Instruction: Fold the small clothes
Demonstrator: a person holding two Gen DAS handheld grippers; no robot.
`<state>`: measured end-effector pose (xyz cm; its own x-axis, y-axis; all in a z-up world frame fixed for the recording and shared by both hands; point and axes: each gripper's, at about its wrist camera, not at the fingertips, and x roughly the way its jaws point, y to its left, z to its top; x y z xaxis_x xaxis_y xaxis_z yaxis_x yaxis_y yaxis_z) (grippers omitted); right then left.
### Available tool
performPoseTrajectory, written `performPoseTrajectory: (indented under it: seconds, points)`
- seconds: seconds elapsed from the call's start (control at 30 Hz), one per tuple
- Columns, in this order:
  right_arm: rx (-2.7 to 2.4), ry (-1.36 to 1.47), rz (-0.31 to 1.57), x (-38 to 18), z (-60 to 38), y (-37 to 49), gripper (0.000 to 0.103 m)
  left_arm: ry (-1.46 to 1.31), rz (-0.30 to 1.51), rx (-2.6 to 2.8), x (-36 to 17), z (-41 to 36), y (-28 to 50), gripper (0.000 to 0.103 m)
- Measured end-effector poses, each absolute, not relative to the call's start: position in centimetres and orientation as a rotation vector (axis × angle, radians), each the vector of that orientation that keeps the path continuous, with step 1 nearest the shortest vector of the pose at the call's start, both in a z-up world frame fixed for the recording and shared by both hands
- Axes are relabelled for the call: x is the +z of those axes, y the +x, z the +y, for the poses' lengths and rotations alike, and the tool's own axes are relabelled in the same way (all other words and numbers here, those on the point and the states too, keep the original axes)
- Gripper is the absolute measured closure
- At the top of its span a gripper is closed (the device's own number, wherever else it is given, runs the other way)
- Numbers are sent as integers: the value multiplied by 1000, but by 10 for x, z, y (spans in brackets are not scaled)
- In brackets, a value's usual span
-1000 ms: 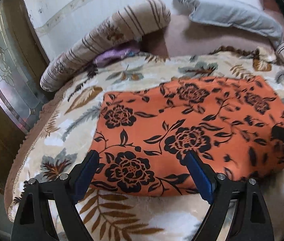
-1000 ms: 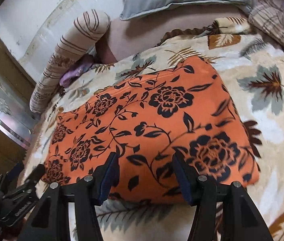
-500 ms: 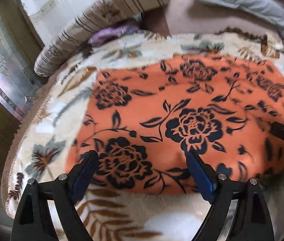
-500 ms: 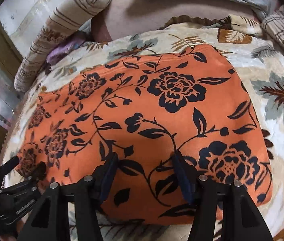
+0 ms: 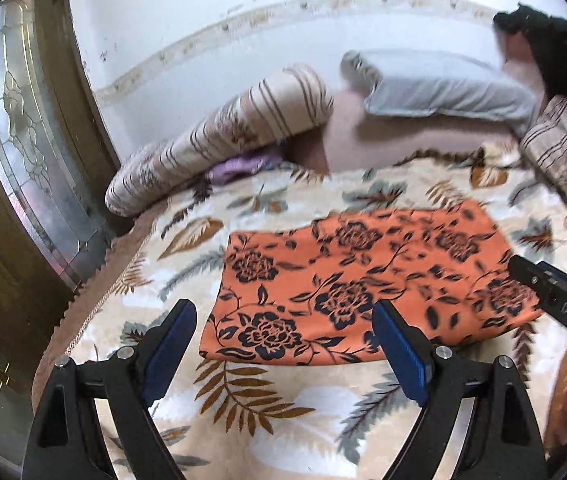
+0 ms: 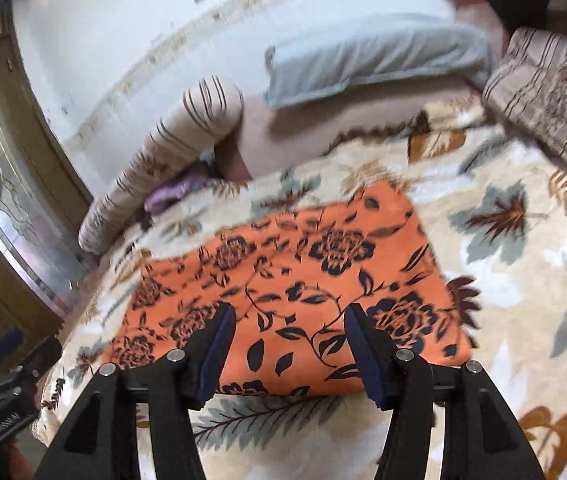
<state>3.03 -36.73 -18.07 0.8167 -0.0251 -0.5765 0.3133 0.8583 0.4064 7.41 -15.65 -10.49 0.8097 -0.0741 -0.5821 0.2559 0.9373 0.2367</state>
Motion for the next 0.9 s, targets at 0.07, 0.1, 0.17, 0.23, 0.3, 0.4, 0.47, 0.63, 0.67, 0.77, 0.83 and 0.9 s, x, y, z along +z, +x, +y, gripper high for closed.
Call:
performPoseTrajectory:
  seconds: [0.07,0.1,0.17,0.23,0.3,0.4,0.47,0.63,0.67,0.77,0.83,0.9]
  points:
    - [-199,495,569,-175,-366,18,42,307,578,-188,-94,-156,63,13]
    - [-204,494,562,-173,-365,11,42,303,567,-191,-90,-156,58,13]
    - [-207,515,550,-171,-365,-5,42,292,545,-196,-80,-154,49,13]
    - [-213,527,541,-170,-365,-17,42,278,529,-198,-73,-152,42,13]
    - [-229,515,525,-168,-364,-31,42,262,512,-199,-66,-151,35,13]
    - [-246,490,501,-163,-361,-47,42,251,504,-205,-62,-151,28,13]
    - [-255,477,488,-161,-358,-56,42,248,502,-201,-62,-150,26,13]
    - [-255,421,470,-154,-346,-62,42,242,500,-174,-62,-144,22,13]
    - [-249,412,467,-153,-344,-61,42,240,499,-169,-62,-142,22,13]
    - [-232,390,453,-151,-337,-62,42,232,499,-154,-63,-135,22,12]
    - [-228,378,447,-150,-334,-62,38,228,501,-145,-64,-131,23,12]
    - [-222,375,445,-150,-332,-61,38,222,500,-137,-64,-127,24,12]
